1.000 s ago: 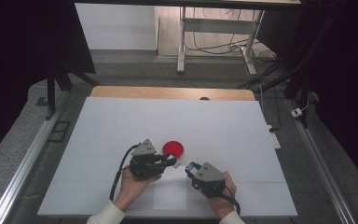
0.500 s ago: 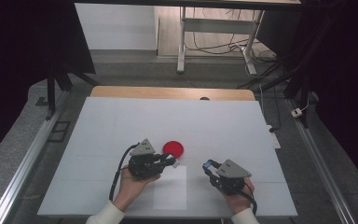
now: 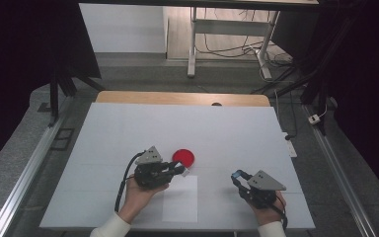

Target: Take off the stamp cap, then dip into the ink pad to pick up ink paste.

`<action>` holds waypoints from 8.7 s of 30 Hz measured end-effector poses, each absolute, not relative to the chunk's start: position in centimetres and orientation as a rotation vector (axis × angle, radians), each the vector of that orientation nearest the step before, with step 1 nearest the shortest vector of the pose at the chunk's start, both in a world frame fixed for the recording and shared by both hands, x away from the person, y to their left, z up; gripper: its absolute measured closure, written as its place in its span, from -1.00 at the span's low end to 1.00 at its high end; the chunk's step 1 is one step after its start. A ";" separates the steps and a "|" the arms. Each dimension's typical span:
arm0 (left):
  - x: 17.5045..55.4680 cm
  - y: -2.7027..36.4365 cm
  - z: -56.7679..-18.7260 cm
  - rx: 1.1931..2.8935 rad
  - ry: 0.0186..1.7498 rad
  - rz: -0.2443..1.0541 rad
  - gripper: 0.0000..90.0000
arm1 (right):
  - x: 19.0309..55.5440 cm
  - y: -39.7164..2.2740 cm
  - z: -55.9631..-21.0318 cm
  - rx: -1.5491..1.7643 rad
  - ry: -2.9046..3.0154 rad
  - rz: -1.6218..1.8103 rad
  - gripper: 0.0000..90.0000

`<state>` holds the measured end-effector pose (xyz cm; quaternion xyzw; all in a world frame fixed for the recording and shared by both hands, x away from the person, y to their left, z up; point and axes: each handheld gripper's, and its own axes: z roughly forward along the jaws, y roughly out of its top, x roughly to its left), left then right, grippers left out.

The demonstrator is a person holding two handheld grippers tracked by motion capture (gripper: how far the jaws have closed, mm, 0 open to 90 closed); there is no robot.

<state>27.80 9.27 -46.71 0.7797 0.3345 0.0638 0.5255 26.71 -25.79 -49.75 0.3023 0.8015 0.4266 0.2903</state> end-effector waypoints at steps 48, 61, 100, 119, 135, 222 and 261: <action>30.6 8.7 -45.5 1.925 0.821 0.226 0.67 | 27.2 -27.6 -50.0 0.840 2.113 1.110 0.44; 32.7 8.2 -45.6 1.954 0.870 0.266 0.67 | 27.2 -27.6 -50.0 0.845 2.101 1.100 0.45; 36.6 6.8 -48.5 2.096 0.979 0.278 0.67 | 27.2 -27.4 -50.2 0.845 2.113 1.096 0.45; 37.1 6.6 -49.1 2.142 0.996 0.286 0.67 | 27.2 -27.4 -50.3 0.841 2.117 1.096 0.44; 37.3 6.4 -49.2 2.168 0.999 0.288 0.67 | 27.3 -27.4 -50.4 0.839 2.119 1.093 0.44; 36.5 5.8 -48.5 2.193 0.932 0.260 0.67 | 27.2 -27.2 -50.4 0.838 2.122 1.080 0.44; 36.8 5.2 -49.3 2.258 0.944 0.308 0.68 | 27.3 -27.1 -50.5 0.832 2.129 1.087 0.44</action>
